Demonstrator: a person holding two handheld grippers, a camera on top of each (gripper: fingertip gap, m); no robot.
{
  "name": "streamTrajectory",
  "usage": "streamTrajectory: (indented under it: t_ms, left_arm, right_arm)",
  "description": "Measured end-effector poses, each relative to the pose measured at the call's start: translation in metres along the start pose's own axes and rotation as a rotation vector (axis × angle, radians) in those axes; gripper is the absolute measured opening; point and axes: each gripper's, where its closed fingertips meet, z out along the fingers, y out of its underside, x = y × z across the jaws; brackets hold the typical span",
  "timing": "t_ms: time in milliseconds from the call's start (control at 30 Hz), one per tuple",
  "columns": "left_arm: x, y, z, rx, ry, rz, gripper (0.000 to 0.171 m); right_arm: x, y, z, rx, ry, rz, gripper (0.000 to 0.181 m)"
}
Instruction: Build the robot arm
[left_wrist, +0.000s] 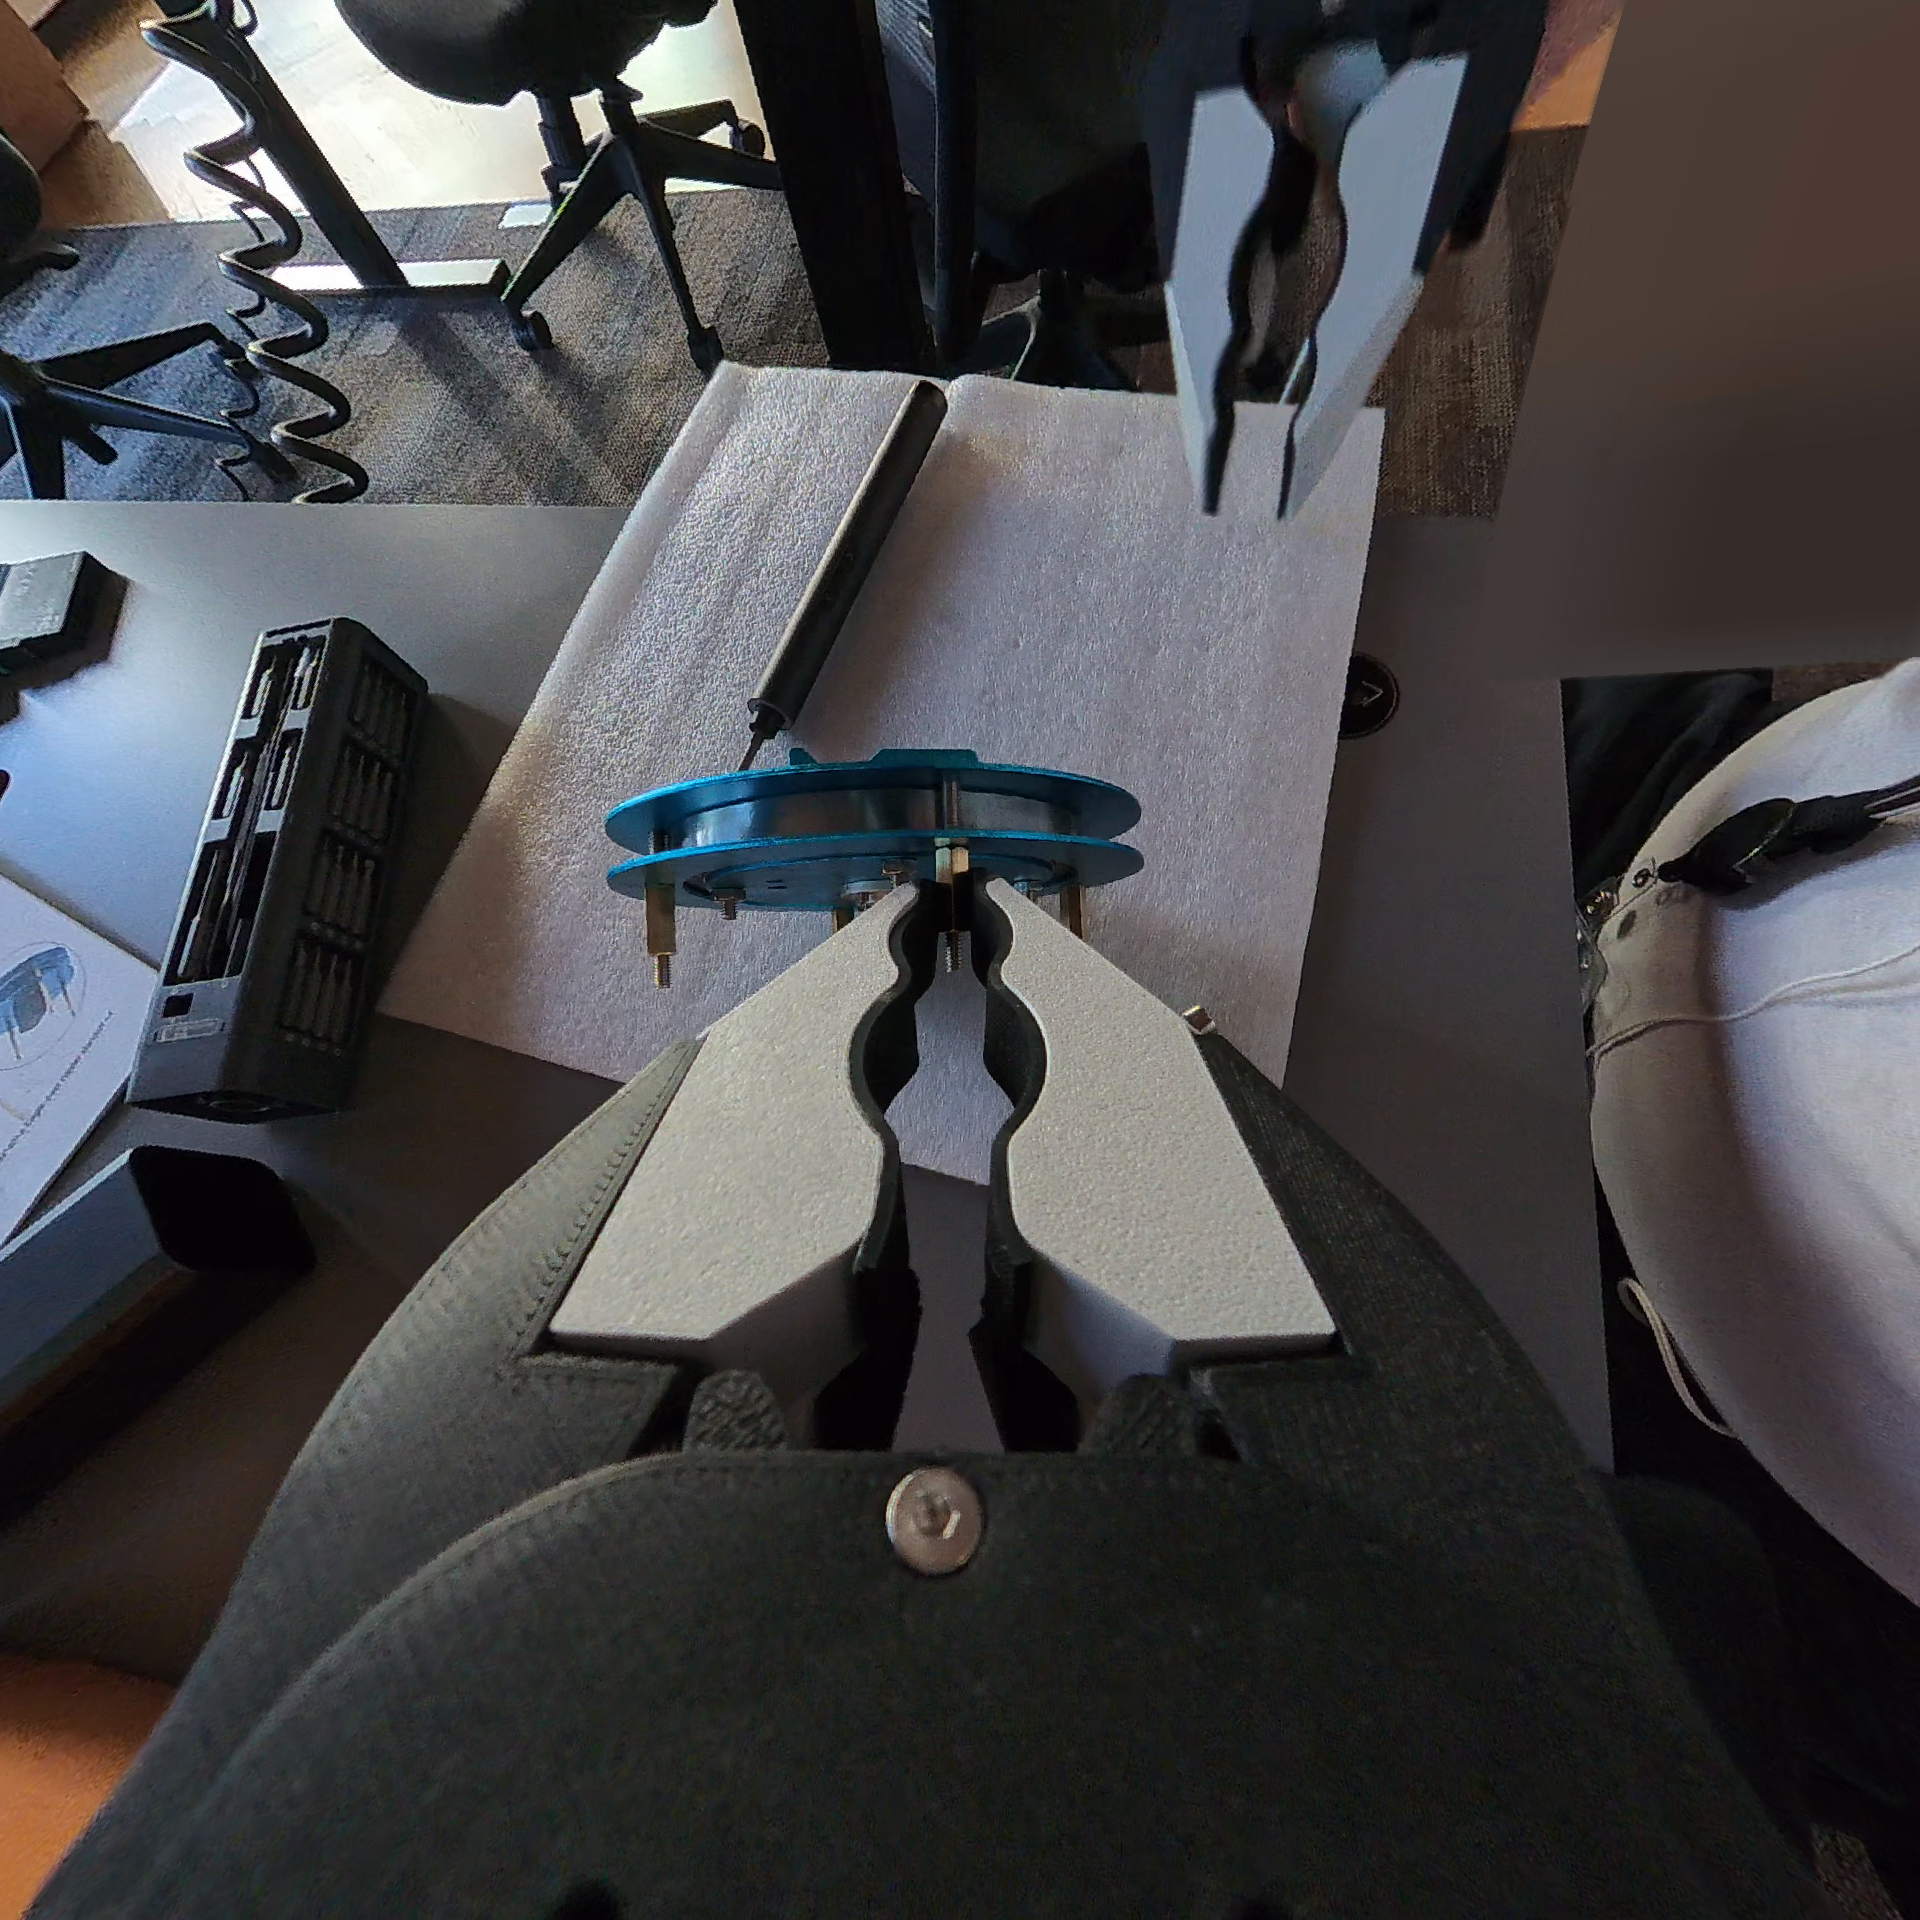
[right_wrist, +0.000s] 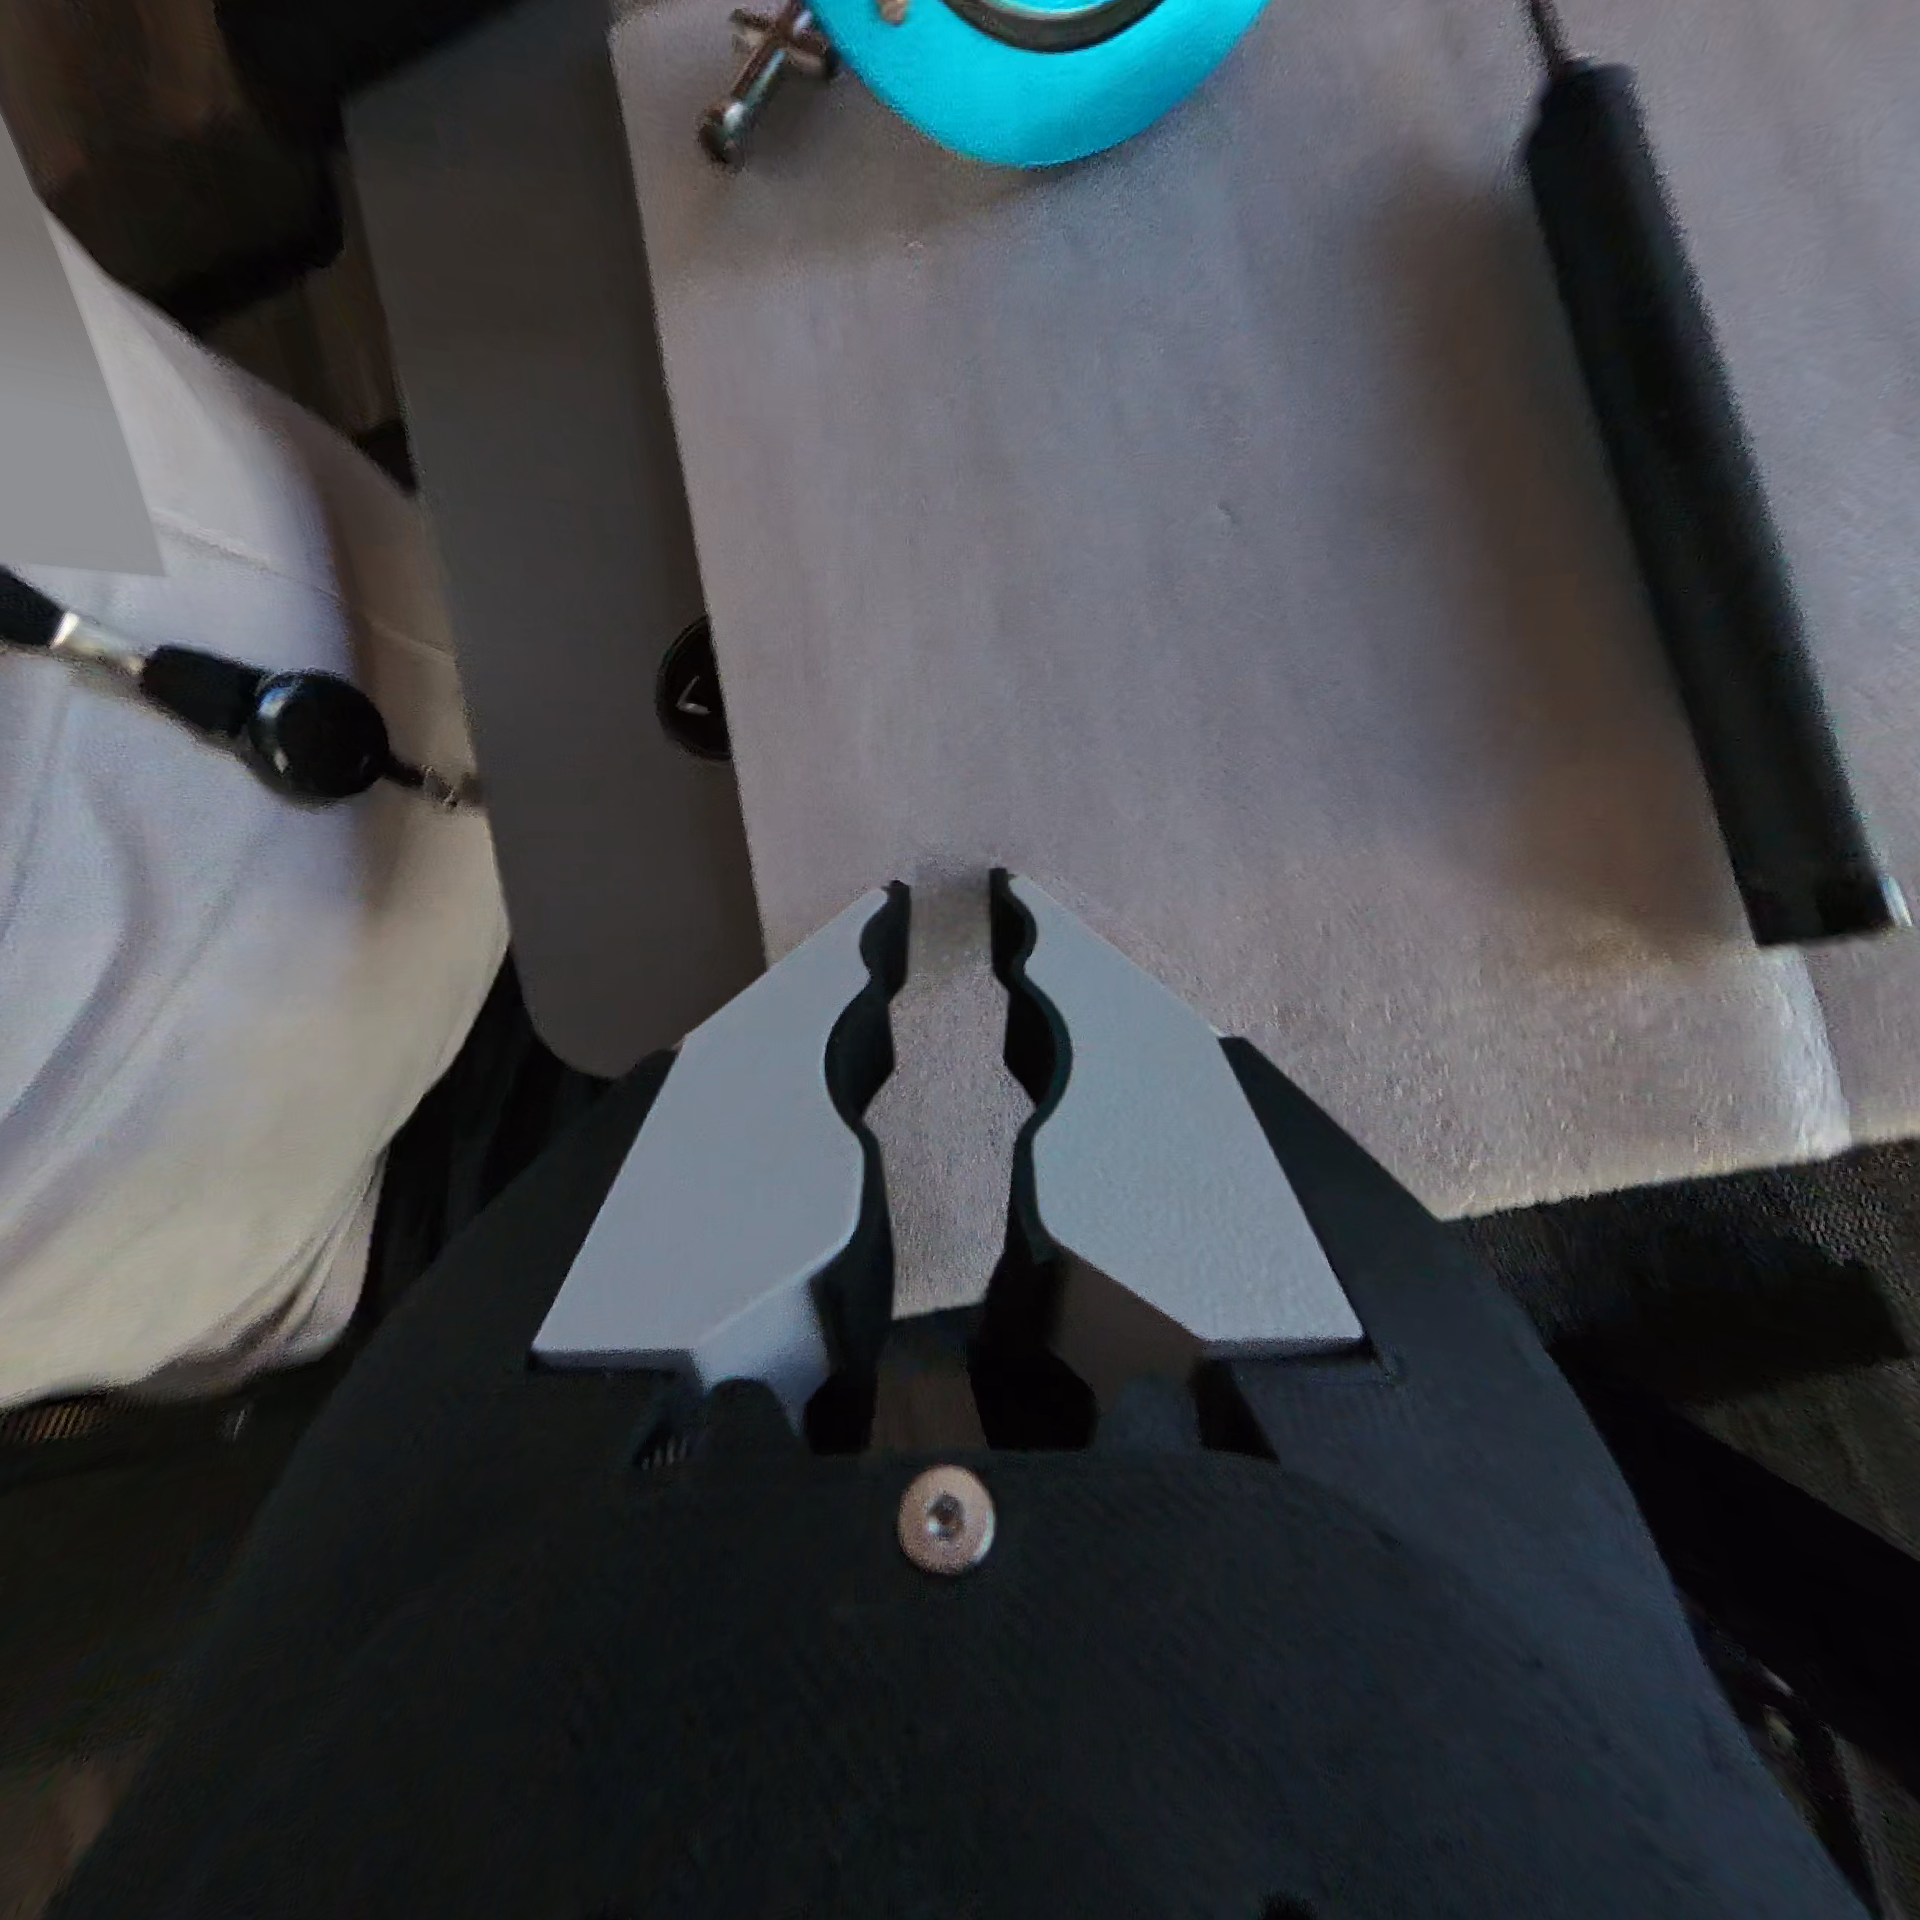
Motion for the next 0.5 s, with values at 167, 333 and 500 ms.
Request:
streamTrajectory:
  t_ms: [167,333,500]
  left_arm:
    - [0.000,0.003,-0.001,-0.040,0.009,0.014,0.004]
    - [-0.001,0.003,-0.001,-0.032,0.030,-0.029,0.004]
    - [-0.001,0.003,0.000,-0.076,-0.001,-0.015,0.004]
  right_arm:
    - [0.028,-0.022,-0.119,0.499,0.319,0.149,0.000]
    - [0.014,0.069,-0.226,0.590,0.858,0.127,0.017]
    - [-0.005,0.216,-0.168,0.447,0.749,0.488,0.034]
